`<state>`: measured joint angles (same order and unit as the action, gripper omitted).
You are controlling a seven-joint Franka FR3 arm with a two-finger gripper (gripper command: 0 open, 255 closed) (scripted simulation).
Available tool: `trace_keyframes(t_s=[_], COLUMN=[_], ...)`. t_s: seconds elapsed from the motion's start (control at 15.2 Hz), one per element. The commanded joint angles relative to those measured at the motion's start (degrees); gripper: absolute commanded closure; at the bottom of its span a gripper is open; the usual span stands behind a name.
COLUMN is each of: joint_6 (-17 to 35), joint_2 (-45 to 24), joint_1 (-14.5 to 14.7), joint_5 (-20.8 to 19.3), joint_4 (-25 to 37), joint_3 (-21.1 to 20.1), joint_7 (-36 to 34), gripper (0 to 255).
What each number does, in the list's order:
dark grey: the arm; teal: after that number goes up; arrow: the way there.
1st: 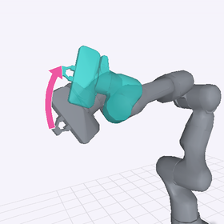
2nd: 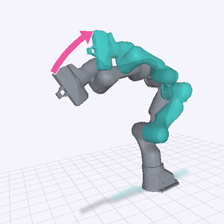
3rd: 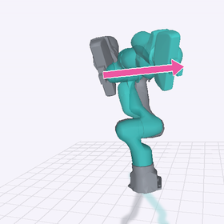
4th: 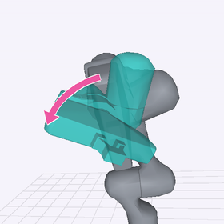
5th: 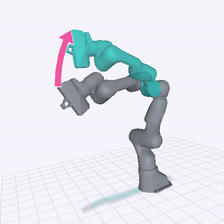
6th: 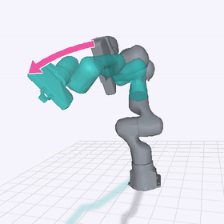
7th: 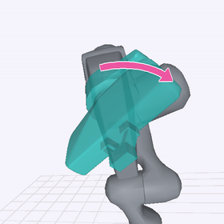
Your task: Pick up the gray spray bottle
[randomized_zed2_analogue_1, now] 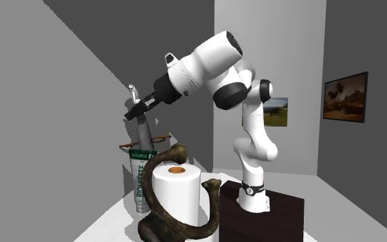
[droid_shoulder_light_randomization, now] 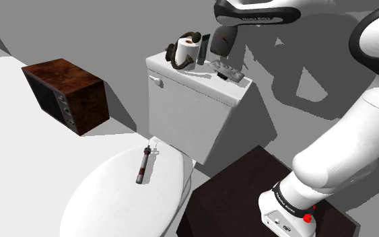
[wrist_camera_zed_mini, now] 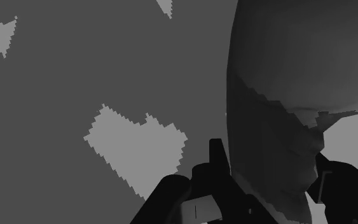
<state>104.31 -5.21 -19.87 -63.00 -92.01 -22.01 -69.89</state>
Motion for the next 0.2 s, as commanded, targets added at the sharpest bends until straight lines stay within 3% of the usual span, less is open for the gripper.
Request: trace_keyframes(t_s=[0.0, 0.13], joint_6=[-0.8, -0.9], joint_2=[0.0, -0.1], joint_1=[0.1, 0.1], joint_5=[0.3, 0.3], joint_4=[1.5, 1.6], joint_3=[-0.1, -0.1], joint_7=[1.2, 1.3], gripper=[255, 255])
